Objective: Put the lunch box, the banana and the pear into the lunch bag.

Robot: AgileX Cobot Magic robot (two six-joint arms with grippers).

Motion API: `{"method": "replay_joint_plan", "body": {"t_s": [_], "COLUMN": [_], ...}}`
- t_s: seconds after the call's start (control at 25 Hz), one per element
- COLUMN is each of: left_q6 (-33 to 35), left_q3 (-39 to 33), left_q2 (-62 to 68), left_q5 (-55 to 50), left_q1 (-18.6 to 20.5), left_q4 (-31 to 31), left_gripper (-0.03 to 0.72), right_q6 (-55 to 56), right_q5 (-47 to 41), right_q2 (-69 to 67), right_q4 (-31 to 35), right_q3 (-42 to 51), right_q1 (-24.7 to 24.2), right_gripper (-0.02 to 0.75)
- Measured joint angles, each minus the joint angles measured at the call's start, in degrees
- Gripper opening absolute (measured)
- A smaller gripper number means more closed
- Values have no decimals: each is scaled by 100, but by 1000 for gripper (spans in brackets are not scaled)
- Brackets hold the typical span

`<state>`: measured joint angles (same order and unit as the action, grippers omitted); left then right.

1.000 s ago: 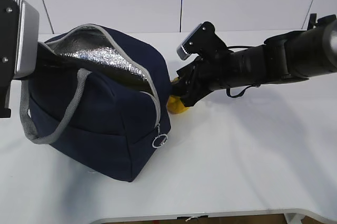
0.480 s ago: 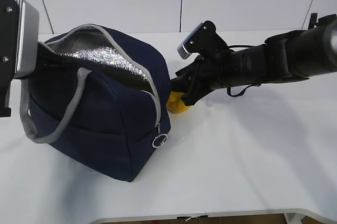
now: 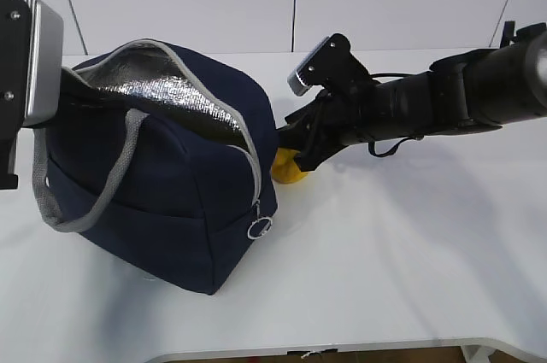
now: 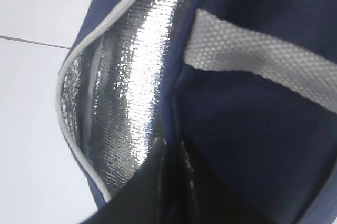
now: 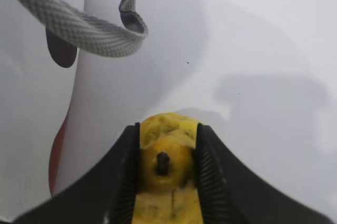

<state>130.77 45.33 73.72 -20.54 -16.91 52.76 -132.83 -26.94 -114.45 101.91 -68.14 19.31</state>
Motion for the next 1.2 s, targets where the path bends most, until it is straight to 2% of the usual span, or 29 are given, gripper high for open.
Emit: {"method": "replay_joint_plan", "body": {"t_s": [0.44, 0.64, 0.8, 0.96, 1.2], "left_q6": [0, 0, 0, 0, 0], "left_q3": [0, 0, -3, -3, -12], "left_q2": [0, 0, 0, 0, 0], "left_q5": [13, 22, 168, 336, 373], "left_q1": [0, 0, 0, 0, 0], "left_q4": [0, 30, 515, 903, 940], "left_gripper": [-13, -13, -13, -13, -13], "right_q6": [47, 439, 607, 698, 830], "right_q5": [568, 579, 547, 134, -1336], "right_q2": [742, 1271, 1838, 2261, 2414], "right_q4": [-10, -10, -10, -10, -109], "right_q3": [0, 0, 0, 0, 0], "right_q1": [0, 0, 0, 0, 0], "right_gripper": [269, 268, 268, 268, 267]}}
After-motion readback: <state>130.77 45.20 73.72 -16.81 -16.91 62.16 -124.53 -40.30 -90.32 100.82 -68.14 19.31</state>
